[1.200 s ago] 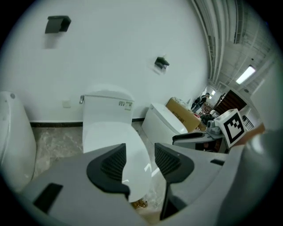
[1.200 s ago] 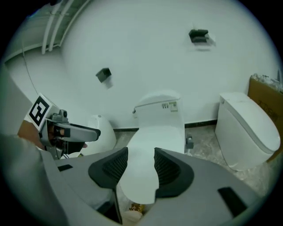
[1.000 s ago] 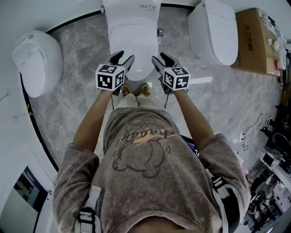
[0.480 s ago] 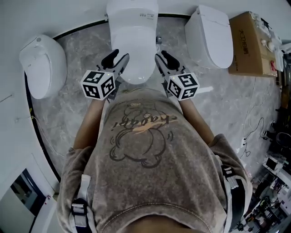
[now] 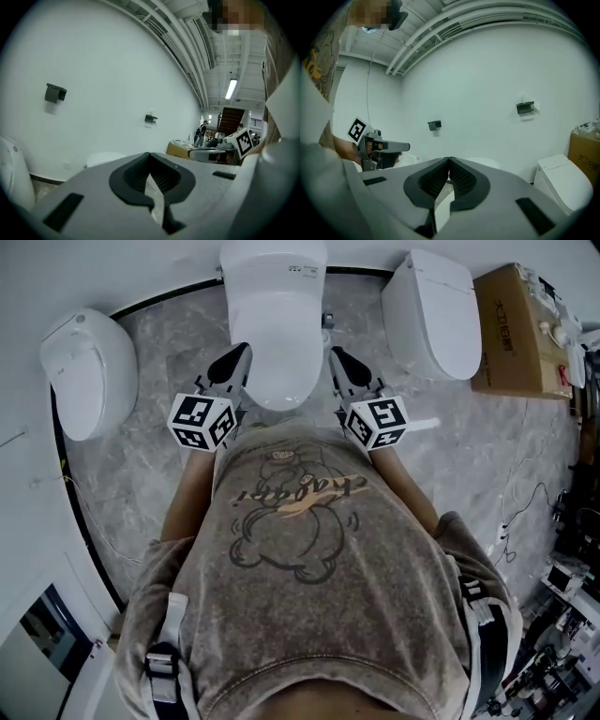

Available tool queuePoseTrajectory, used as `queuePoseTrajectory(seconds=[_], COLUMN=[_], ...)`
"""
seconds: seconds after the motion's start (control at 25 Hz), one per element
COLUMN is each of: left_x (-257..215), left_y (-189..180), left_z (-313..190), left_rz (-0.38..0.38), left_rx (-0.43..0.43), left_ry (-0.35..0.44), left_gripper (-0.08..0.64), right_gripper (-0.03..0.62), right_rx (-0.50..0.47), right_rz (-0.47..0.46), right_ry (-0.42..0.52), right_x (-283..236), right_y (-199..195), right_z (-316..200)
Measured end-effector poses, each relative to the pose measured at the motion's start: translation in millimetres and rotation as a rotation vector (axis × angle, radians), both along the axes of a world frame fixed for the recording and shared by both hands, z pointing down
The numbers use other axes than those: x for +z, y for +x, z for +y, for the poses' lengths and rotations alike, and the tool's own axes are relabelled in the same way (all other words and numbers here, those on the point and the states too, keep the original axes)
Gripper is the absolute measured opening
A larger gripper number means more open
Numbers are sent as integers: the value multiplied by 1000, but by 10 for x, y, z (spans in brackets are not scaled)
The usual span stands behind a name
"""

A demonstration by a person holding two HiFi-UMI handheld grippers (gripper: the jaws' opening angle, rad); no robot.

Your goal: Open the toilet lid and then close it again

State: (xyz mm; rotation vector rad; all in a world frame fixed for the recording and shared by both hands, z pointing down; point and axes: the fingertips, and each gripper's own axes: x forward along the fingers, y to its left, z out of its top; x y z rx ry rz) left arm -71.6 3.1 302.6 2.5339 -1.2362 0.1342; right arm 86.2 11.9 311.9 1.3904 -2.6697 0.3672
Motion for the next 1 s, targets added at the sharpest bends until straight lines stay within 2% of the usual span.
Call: queuePoseTrajectory(seconds=[0.12,1.0], left_x=[9,9], left_y=[-7,-99], left_z=[4,106], left_rz=[-11,-28], left_rx=[-19,-90], left_ry=[35,28], left_gripper=[9,9], right_gripper=[28,28], right_rx=[15,34], right_rz=[-8,-25], right_ry=[-10,-9], right_x=[54,65], right_y=[32,62], right_z=[-19,-6])
